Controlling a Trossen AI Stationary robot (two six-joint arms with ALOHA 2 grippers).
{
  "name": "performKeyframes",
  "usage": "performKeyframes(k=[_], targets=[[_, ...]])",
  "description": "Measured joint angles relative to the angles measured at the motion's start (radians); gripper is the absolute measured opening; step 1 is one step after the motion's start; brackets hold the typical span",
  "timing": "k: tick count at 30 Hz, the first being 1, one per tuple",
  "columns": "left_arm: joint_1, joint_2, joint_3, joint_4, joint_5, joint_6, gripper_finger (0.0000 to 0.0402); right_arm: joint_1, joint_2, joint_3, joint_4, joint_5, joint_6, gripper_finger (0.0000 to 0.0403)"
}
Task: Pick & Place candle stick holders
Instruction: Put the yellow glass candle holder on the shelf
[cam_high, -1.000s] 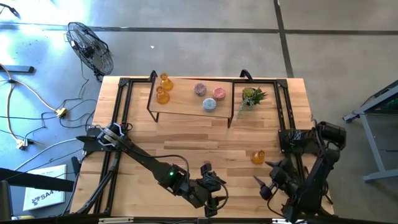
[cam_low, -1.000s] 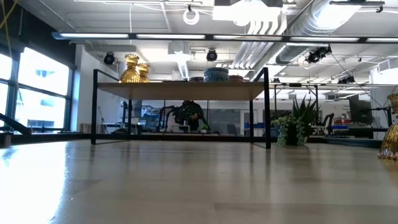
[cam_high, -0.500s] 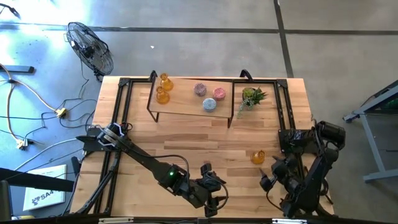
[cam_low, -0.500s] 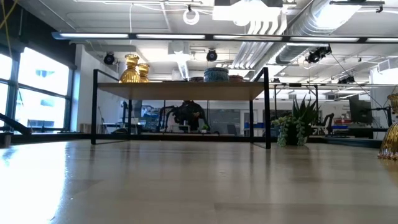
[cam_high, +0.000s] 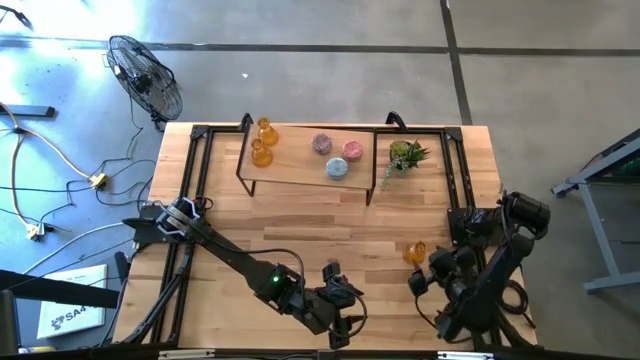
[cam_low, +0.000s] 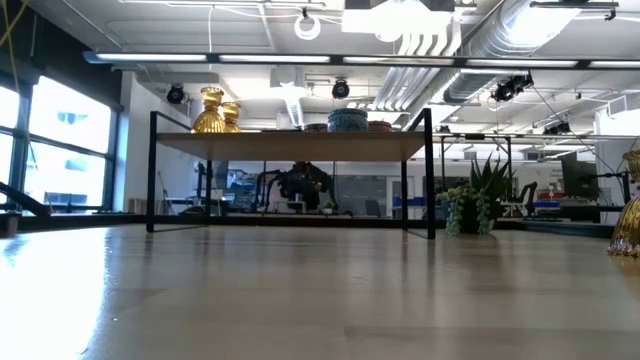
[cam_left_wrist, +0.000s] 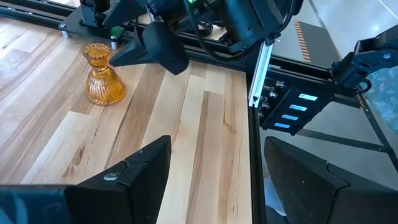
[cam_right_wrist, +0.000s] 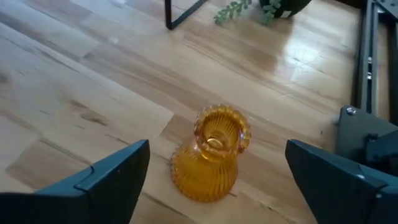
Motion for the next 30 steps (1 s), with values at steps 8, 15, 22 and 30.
performKeyframes(k=[8, 15, 22, 30], targets=[[0.000, 0.000, 0.000, 0.000, 0.000, 0.000, 0.0252, -0.026, -0.001, 0.000, -0.003, -0.061, -0.010, 0.0369], [0.000, 0.000, 0.000, 0.000, 0.000, 0.000, 0.0252, -0.054, -0.001, 0.000, 0.009, -0.042, -0.029, 0.0370], [0.000, 0.000, 0.000, 0.000, 0.000, 0.000, 0.0252, -0.083, -0.001, 0.000, 0.036, -0.040, -0.082, 0.0369], [0.000, 0.000, 0.000, 0.000, 0.000, 0.000, 0.0252, -0.115, -0.001, 0.000, 0.045, -0.044, -0.141, 0.0369]])
